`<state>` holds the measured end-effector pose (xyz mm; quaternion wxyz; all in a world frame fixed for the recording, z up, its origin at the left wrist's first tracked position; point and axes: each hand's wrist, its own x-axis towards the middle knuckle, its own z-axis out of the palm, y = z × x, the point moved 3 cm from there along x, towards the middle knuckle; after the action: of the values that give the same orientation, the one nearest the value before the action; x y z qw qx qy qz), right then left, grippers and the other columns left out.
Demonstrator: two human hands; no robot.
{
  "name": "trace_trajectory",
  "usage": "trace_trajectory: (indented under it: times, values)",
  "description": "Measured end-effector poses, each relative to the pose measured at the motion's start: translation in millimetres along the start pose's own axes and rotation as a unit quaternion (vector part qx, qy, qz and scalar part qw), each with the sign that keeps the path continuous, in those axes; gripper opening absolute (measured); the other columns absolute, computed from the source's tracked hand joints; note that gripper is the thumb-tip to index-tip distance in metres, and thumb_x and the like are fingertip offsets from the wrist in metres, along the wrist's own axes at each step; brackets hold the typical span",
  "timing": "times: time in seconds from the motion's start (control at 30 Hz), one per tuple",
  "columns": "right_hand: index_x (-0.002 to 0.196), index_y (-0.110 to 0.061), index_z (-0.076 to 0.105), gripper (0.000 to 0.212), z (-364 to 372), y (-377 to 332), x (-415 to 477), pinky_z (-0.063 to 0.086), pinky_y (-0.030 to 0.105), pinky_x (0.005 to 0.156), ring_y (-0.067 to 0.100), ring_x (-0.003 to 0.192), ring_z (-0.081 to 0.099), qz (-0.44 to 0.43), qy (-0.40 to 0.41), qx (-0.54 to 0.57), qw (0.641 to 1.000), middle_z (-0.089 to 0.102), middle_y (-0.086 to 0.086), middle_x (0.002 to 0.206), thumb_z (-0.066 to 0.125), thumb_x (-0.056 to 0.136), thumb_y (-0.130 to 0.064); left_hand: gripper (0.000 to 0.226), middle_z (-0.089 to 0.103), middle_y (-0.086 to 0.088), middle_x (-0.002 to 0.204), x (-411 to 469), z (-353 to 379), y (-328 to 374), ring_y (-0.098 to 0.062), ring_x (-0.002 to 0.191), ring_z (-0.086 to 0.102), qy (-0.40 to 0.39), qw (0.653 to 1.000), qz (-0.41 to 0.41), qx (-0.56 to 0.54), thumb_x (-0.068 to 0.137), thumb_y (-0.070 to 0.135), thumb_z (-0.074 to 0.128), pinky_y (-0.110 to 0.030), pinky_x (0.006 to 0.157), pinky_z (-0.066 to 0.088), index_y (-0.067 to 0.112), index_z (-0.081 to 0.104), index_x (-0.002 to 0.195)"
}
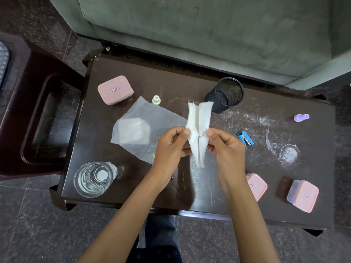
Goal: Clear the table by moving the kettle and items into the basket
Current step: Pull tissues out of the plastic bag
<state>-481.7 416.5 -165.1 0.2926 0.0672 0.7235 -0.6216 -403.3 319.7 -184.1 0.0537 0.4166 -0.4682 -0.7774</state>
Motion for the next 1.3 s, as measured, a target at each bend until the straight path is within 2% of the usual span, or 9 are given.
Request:
trace_trajectory:
  times: [0.13, 0.37, 0.53, 0.73, 0.87, 0.97, 1.03, 1.13, 1.3]
  values:
    - [0.081, -0.013, 0.069, 0.018, -1.3, -0.4, 0.6, 0.054, 0.028, 0.071, 0.017, 0.075, 0.062, -0.01, -0.004, -0.024, 1.0, 0.071, 0.0, 0.076, 0.058, 0.086, 0.0, 0.017, 0.065, 0.009, 0.084, 2.4, -1.2, 1.5, 0.004, 0.063, 0.067, 0.019, 1.0, -0.002, -0.008, 0.097, 0.018, 0.046, -0.01, 0.054, 0.05, 0.023, 0.058, 0.086]
    - [0.072, -0.011, 0.058, 0.023, -4.5, -0.9, 3.7, 0.051, 0.018, 0.057, 0.003, 0.057, 0.057, -0.03, 0.005, -0.01, 0.999, 0.065, -0.009, 0.059, 0.059, 0.081, 0.011, 0.014, 0.065, 0.009, 0.087, 4.5, 1.2, 1.9, -0.006, 0.073, 0.067, 0.035, 0.999, -0.008, 0.037, 0.096, 0.02, 0.047, -0.012, 0.06, 0.053, 0.021, 0.059, 0.09]
    - [0.079, -0.007, 0.057, 0.016, -2.2, -0.5, 4.3, 0.047, 0.015, 0.058, 0.004, 0.06, 0.054, -0.049, -0.011, -0.018, 0.999, 0.059, 0.004, 0.071, 0.064, 0.079, 0.007, 0.008, 0.066, -0.003, 0.092, 5.1, 11.3, -2.5, -0.021, 0.09, 0.063, 0.011, 0.998, 0.016, 0.057, 0.091, 0.024, 0.056, -0.034, 0.08, 0.051, 0.021, 0.063, 0.088]
    - [0.08, -0.009, 0.064, 0.022, -8.0, -2.4, 10.8, 0.048, 0.02, 0.061, 0.01, 0.064, 0.061, -0.025, -0.052, -0.031, 0.998, 0.071, -0.003, 0.067, 0.056, 0.081, 0.011, 0.025, 0.065, 0.008, 0.089, 9.0, 10.4, -2.3, -0.01, 0.083, 0.061, -0.035, 0.996, 0.024, 0.075, 0.066, 0.028, 0.072, -0.025, 0.072, 0.049, 0.031, 0.061, 0.088]
    - [0.104, -0.014, 0.063, 0.042, -23.1, -18.4, 29.0, 0.049, 0.028, 0.076, 0.008, 0.084, 0.057, -0.076, -0.055, -0.169, 0.981, 0.066, -0.004, 0.099, 0.057, 0.074, 0.015, 0.025, 0.06, 0.009, 0.084, 17.3, 4.8, 7.1, -0.003, 0.074, 0.06, -0.068, 0.991, -0.008, 0.119, 0.082, 0.007, 0.065, -0.018, 0.064, 0.048, 0.029, 0.057, 0.093]
    - [0.128, -0.024, 0.047, 0.071, -27.8, -34.6, 48.7, 0.048, 0.029, 0.086, 0.01, 0.105, 0.053, -0.037, -0.145, -0.189, 0.97, 0.054, -0.001, 0.122, 0.062, 0.071, 0.015, 0.027, 0.062, 0.011, 0.088, 24.5, -0.7, 23.1, 0.003, 0.073, 0.062, -0.13, 0.983, -0.028, 0.125, 0.085, 0.005, 0.063, -0.012, 0.065, 0.049, 0.026, 0.058, 0.101]
    - [0.128, -0.025, 0.047, 0.074, -30.5, -44.0, 58.3, 0.049, 0.03, 0.087, 0.015, 0.105, 0.057, -0.009, -0.216, -0.188, 0.958, 0.06, -0.001, 0.116, 0.068, 0.067, 0.013, 0.026, 0.065, 0.011, 0.087, 28.0, -0.6, 33.8, 0.001, 0.075, 0.064, -0.177, 0.973, -0.026, 0.144, 0.084, 0.005, 0.064, -0.014, 0.066, 0.05, 0.027, 0.061, 0.098]
    - [0.111, -0.013, 0.063, 0.048, -32.2, -54.1, 65.6, 0.056, 0.03, 0.079, 0.015, 0.087, 0.068, 0.024, -0.272, -0.185, 0.944, 0.074, -0.003, 0.094, 0.068, 0.07, 0.013, 0.025, 0.064, 0.015, 0.084, 34.5, 0.3, 46.8, 0.008, 0.069, 0.062, -0.204, 0.963, -0.002, 0.175, 0.085, 0.005, 0.062, -0.009, 0.063, 0.048, 0.029, 0.062, 0.092]
    - [0.076, -0.002, 0.068, 0.022, -44.2, -60.7, 76.9, 0.054, 0.023, 0.052, 0.011, 0.057, 0.063, -0.04, -0.174, -0.161, 0.971, 0.071, -0.004, 0.062, 0.062, 0.071, 0.019, 0.03, 0.061, 0.012, 0.092, 47.9, 0.1, 51.2, 0.004, 0.073, 0.063, -0.203, 0.957, 0.006, 0.207, 0.081, 0.003, 0.067, -0.016, 0.055, 0.052, 0.031, 0.062, 0.094]
